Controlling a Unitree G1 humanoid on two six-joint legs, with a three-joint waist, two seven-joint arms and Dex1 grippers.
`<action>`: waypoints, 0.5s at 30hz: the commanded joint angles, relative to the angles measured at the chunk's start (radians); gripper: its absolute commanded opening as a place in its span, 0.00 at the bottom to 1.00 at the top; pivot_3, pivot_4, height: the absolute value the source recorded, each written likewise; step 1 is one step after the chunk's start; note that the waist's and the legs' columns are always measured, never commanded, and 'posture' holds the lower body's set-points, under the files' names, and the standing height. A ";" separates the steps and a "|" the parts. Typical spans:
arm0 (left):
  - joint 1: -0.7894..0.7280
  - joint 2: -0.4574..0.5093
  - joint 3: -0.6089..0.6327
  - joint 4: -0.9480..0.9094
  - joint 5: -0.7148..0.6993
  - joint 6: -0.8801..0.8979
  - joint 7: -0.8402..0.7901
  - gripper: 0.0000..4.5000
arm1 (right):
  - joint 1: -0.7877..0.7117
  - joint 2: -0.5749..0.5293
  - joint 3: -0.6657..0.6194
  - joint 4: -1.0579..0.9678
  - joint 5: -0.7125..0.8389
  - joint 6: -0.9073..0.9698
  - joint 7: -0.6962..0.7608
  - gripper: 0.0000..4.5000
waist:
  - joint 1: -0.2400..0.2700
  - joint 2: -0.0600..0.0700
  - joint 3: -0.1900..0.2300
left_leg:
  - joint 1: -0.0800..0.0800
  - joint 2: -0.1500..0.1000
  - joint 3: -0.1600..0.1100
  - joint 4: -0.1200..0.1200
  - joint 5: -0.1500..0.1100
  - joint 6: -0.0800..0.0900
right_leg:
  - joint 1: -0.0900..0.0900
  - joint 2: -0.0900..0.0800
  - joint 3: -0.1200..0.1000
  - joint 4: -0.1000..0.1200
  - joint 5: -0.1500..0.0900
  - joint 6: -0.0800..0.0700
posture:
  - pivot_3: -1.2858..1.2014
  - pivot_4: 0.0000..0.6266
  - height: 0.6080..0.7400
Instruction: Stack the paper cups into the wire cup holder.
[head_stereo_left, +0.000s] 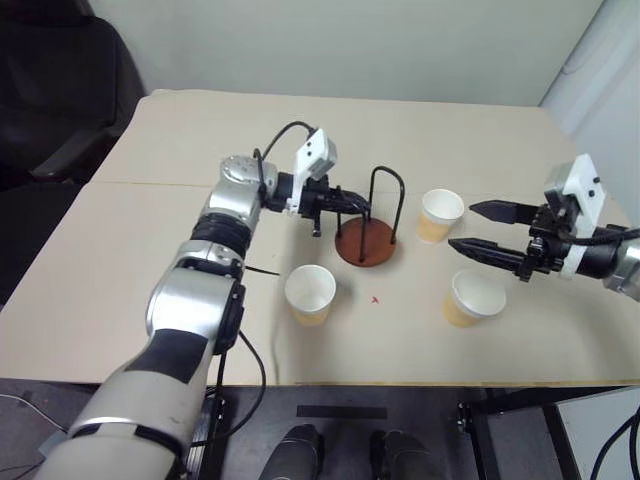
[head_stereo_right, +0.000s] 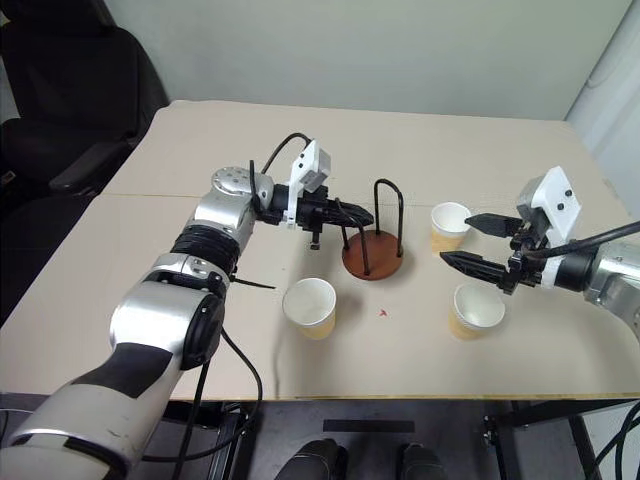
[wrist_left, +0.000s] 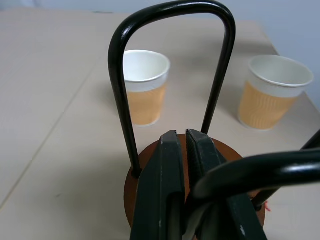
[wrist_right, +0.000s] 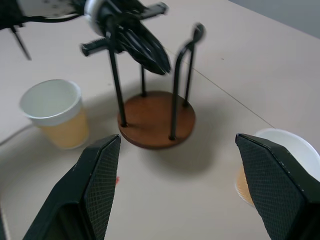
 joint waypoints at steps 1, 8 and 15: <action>-0.036 -0.016 0.000 0.001 0.003 -0.024 -0.008 0.01 | -0.005 -0.024 -0.045 -0.029 0.018 -0.021 0.011 0.83 | 0.000 0.000 0.000 | 0.000 0.000 0.000 0.000 0.000 0.000 | 0.000 0.000 0.000 0.000 0.000 0.000 | 0.52 0.24 1.00; -0.030 -0.059 -0.019 0.010 0.023 -0.051 -0.020 0.01 | -0.008 -0.027 -0.045 -0.038 0.028 -0.016 -0.002 0.83 | 0.001 0.000 0.000 | 0.000 0.000 0.000 0.001 0.000 0.000 | 0.000 0.000 0.000 0.001 0.000 0.001 | 0.52 0.24 1.00; -0.029 -0.087 -0.028 0.018 0.032 -0.068 -0.025 0.01 | -0.006 -0.030 -0.046 -0.039 0.028 -0.016 -0.011 0.83 | 0.001 0.000 0.000 | 0.000 0.000 0.001 0.001 0.000 0.000 | 0.000 0.000 0.000 0.002 0.000 0.001 | 0.52 0.24 1.00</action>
